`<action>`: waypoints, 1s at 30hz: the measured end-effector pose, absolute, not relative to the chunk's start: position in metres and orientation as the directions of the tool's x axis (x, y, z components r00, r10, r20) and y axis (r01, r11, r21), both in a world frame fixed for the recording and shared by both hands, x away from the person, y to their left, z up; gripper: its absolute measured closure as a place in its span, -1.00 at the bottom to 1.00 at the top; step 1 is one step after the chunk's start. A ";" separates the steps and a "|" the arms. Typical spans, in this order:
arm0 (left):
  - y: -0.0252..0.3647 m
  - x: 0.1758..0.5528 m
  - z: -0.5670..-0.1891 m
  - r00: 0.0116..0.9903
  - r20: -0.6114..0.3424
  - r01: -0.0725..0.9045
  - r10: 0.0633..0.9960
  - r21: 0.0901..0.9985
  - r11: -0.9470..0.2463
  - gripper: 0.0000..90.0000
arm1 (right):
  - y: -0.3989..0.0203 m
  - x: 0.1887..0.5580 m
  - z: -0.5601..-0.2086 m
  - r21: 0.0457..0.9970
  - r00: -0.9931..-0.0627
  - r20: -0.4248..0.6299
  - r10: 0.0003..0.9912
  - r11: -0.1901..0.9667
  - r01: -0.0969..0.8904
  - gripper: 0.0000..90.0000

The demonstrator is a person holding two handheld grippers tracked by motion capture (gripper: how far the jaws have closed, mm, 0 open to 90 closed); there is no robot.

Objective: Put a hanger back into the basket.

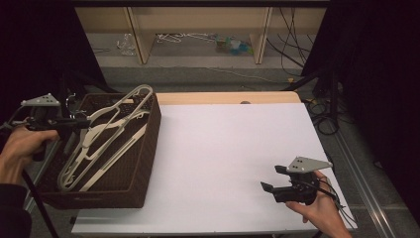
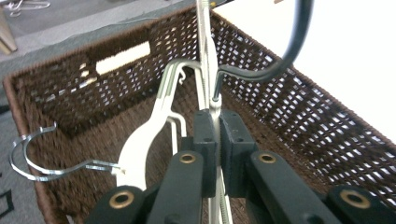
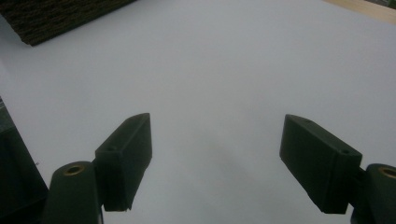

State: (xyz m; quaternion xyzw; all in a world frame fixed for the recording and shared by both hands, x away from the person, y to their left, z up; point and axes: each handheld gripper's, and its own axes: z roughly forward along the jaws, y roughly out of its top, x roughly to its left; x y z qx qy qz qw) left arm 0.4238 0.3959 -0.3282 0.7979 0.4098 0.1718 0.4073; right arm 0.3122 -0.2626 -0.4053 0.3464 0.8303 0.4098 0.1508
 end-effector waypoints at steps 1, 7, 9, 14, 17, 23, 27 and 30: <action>0.396 0.424 -0.328 0.605 -0.060 0.514 0.794 0.791 -0.332 0.91 | -0.263 0.312 -0.405 0.785 -0.715 0.033 0.699 0.424 0.452 -0.42; 0.397 0.425 -0.333 0.636 -0.061 0.506 0.769 0.785 -0.356 0.91 | -0.265 0.313 -0.405 0.785 -0.711 0.037 0.702 0.420 0.456 -0.42; 0.396 0.425 -0.337 0.632 -0.055 0.507 0.773 0.783 -0.360 0.90 | -0.265 0.313 -0.405 0.787 -0.717 0.028 0.696 0.427 0.445 -0.42; 0.401 0.425 -0.342 0.628 -0.057 0.512 0.776 0.781 -0.357 0.91 | -0.265 0.313 -0.405 0.786 -0.714 0.032 0.700 0.424 0.451 -0.42; 0.399 0.424 -0.342 0.629 -0.058 0.505 0.776 0.788 -0.351 0.91 | -0.265 0.312 -0.405 0.784 -0.710 0.037 0.703 0.420 0.457 -0.42; 0.390 0.425 -0.329 0.605 -0.064 0.536 0.794 0.770 -0.346 0.91 | -0.264 0.313 -0.406 0.782 -0.712 0.040 0.701 0.422 0.459 -0.42; 0.386 0.428 -0.324 0.578 -0.074 0.554 0.813 0.767 -0.324 0.91 | -0.264 0.313 -0.406 0.786 -0.715 0.033 0.698 0.424 0.449 -0.42; 0.386 0.429 -0.322 0.557 -0.096 0.566 0.825 0.771 -0.292 0.91 | -0.265 0.313 -0.405 0.784 -0.711 0.038 0.702 0.421 0.457 -0.42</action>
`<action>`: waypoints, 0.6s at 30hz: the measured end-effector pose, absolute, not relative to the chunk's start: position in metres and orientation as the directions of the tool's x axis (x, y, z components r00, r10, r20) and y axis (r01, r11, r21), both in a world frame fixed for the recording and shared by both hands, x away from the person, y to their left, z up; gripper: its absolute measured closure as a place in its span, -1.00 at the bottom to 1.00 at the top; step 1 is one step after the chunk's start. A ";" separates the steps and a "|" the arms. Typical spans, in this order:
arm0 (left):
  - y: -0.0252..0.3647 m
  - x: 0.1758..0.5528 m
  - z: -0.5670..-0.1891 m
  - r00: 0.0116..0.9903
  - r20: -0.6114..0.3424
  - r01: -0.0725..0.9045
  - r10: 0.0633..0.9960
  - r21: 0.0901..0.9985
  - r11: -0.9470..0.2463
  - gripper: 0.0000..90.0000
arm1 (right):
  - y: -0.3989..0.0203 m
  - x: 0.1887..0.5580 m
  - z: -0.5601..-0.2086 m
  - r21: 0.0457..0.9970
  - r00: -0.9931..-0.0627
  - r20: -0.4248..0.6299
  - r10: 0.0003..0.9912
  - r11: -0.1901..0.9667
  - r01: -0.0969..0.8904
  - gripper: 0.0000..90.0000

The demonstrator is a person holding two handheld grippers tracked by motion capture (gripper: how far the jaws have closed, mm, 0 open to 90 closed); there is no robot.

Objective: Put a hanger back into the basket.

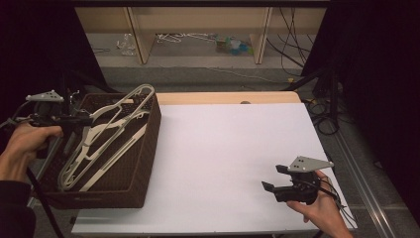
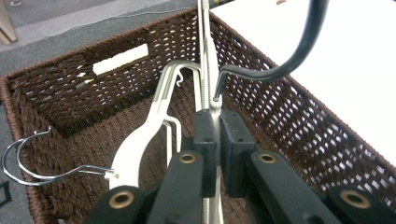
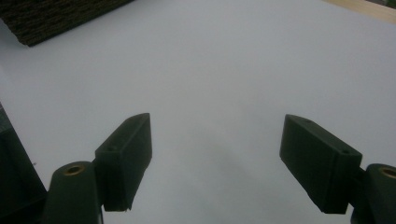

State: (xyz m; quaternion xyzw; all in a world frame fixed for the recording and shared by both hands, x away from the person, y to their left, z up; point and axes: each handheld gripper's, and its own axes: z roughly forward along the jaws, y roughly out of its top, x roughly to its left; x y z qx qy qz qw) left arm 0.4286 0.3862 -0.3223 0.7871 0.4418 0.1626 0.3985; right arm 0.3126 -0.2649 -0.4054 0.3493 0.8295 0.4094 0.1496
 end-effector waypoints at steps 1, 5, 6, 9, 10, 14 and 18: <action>0.388 0.428 -0.323 0.547 -0.102 0.570 0.831 0.772 -0.281 0.91 | -0.265 0.313 -0.405 0.786 -0.712 0.036 0.702 0.420 0.453 -0.42; 0.394 0.426 -0.323 0.537 -0.139 0.572 0.832 0.785 -0.238 0.91 | -0.266 0.312 -0.404 0.786 -0.710 0.041 0.703 0.416 0.457 -0.42; 0.396 0.424 -0.322 0.542 -0.151 0.572 0.826 0.787 -0.231 0.91 | -0.266 0.313 -0.405 0.785 -0.710 0.043 0.703 0.416 0.460 -0.42; 0.401 0.421 -0.324 0.545 -0.170 0.587 0.821 0.776 -0.229 0.91 | -0.266 0.313 -0.406 0.783 -0.712 0.034 0.702 0.424 0.456 -0.42; 0.405 0.419 -0.328 0.533 -0.170 0.605 0.829 0.761 -0.233 0.91 | -0.265 0.313 -0.406 0.783 -0.712 0.035 0.702 0.423 0.455 -0.42; 0.410 0.417 -0.336 0.530 -0.172 0.624 0.831 0.743 -0.244 0.91 | -0.265 0.313 -0.405 0.782 -0.710 0.040 0.703 0.420 0.461 -0.42; 0.408 0.416 -0.343 0.543 -0.188 0.617 0.818 0.750 -0.237 0.91 | -0.266 0.314 -0.405 0.786 -0.713 0.032 0.700 0.424 0.451 -0.42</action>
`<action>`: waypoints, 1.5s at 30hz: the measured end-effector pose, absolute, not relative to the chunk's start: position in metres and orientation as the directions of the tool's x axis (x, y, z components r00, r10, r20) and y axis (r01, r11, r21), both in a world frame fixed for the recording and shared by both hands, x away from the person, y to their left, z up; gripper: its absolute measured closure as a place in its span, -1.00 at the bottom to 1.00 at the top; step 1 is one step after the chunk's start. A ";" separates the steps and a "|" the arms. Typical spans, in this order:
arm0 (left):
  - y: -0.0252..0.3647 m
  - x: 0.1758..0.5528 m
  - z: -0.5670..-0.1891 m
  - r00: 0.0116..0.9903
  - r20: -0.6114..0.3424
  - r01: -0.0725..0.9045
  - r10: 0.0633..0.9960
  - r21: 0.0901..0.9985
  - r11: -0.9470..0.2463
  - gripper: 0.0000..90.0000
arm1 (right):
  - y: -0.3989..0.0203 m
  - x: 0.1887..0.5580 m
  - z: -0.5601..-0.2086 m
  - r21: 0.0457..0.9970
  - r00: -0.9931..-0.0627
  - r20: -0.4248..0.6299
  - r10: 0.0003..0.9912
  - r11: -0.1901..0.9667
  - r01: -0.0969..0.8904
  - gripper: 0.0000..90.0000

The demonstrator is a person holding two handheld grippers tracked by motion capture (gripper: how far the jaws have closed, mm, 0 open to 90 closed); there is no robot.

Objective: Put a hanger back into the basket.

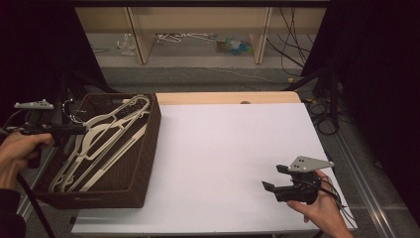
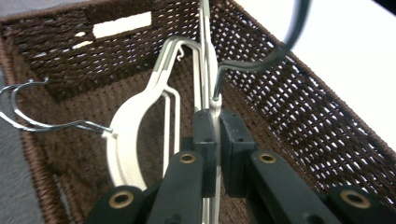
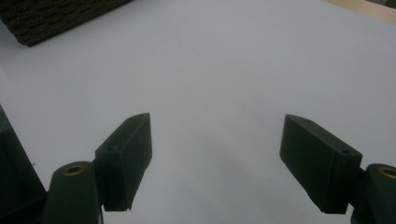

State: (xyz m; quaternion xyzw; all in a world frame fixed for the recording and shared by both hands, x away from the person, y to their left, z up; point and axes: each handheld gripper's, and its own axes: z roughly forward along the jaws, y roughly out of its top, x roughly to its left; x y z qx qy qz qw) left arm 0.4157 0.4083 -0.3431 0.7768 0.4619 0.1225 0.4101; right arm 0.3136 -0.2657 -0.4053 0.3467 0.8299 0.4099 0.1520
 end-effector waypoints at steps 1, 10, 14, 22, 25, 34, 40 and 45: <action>0.405 0.417 -0.346 0.544 -0.192 0.623 0.817 0.745 -0.240 0.90 | -0.265 0.314 -0.405 0.785 -0.713 0.032 0.700 0.424 0.452 -0.42; 0.396 0.429 -0.362 0.507 -0.189 0.658 0.841 0.715 -0.236 0.90 | -0.266 0.313 -0.405 0.782 -0.710 0.037 0.703 0.422 0.458 -0.42; 0.393 0.434 -0.371 0.463 -0.169 0.674 0.870 0.704 -0.223 0.88 | -0.267 0.313 -0.405 0.786 -0.707 0.036 0.707 0.417 0.457 -0.42; 0.406 0.434 -0.380 0.362 -0.077 0.697 0.929 0.684 -0.215 0.76 | -0.266 0.312 -0.405 0.781 -0.705 0.045 0.708 0.415 0.467 -0.42; 0.412 0.431 -0.383 0.334 -0.078 0.701 0.939 0.687 -0.193 0.72 | -0.266 0.312 -0.404 0.787 -0.708 0.040 0.705 0.415 0.457 -0.42; 0.419 0.420 -0.377 0.302 -0.039 0.675 0.953 0.714 -0.185 0.51 | -0.265 0.313 -0.406 0.785 -0.711 0.040 0.702 0.418 0.457 -0.42; 0.408 0.418 -0.372 0.346 -0.011 0.657 0.938 0.717 -0.234 0.52 | -0.265 0.313 -0.406 0.786 -0.711 0.039 0.702 0.418 0.456 -0.42; 0.399 0.418 -0.369 0.351 0.000 0.637 0.936 0.733 -0.238 0.59 | -0.265 0.312 -0.406 0.781 -0.708 0.047 0.705 0.415 0.466 -0.42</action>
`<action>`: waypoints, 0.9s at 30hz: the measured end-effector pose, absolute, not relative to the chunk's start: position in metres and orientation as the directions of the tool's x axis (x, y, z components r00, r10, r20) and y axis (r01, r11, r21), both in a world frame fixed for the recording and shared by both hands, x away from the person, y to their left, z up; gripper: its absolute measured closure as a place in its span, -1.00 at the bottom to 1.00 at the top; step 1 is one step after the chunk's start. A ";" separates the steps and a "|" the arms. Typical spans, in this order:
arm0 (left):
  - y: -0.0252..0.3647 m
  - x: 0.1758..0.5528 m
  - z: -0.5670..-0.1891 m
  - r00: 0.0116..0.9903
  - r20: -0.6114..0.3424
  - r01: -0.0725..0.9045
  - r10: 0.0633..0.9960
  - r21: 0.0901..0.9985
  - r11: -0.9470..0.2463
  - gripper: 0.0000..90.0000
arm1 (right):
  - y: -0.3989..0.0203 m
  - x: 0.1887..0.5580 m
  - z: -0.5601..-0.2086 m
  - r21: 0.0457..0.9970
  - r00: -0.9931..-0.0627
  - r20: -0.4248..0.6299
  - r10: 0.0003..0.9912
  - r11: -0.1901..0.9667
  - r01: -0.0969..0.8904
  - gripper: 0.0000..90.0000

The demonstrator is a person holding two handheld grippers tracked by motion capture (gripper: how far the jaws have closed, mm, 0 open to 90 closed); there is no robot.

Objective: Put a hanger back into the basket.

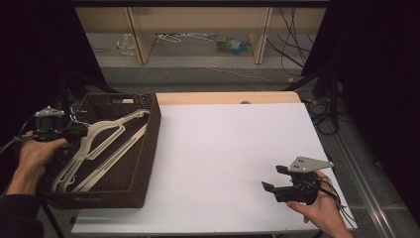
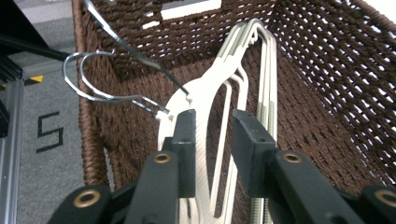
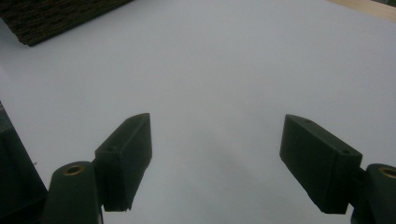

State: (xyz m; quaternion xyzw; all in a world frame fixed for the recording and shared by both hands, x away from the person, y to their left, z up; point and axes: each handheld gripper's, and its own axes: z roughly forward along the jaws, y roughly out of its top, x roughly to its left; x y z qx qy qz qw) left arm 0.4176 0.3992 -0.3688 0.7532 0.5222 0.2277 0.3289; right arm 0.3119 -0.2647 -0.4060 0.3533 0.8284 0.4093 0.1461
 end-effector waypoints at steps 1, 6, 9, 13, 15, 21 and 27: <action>0.397 0.417 -0.368 0.355 -0.005 0.634 0.935 0.736 -0.237 0.59 | -0.265 0.312 -0.406 0.783 -0.708 0.044 0.705 0.416 0.463 -0.42; 0.386 0.406 -0.363 0.400 0.045 0.612 0.916 0.731 -0.303 0.48 | -0.266 0.313 -0.406 0.786 -0.711 0.039 0.702 0.417 0.455 -0.42; 0.382 0.402 -0.362 0.396 0.080 0.606 0.915 0.725 -0.326 0.46 | -0.265 0.312 -0.406 0.784 -0.709 0.039 0.704 0.419 0.458 -0.42; 0.380 0.394 -0.360 0.381 0.078 0.595 0.921 0.742 -0.309 0.41 | -0.265 0.312 -0.406 0.788 -0.715 0.034 0.699 0.421 0.449 -0.42; 0.373 0.386 -0.357 0.397 0.086 0.558 0.914 0.768 -0.314 0.33 | -0.266 0.311 -0.406 0.787 -0.709 0.042 0.704 0.414 0.457 -0.42; 0.331 0.355 -0.350 0.462 0.062 0.439 0.885 0.851 -0.289 0.01 | -0.266 0.311 -0.407 0.789 -0.705 0.044 0.708 0.408 0.459 -0.45; 0.284 0.326 -0.345 0.521 0.036 0.354 0.853 0.900 -0.254 -0.19 | -0.266 0.309 -0.406 0.799 -0.704 0.041 0.709 0.400 0.448 -0.46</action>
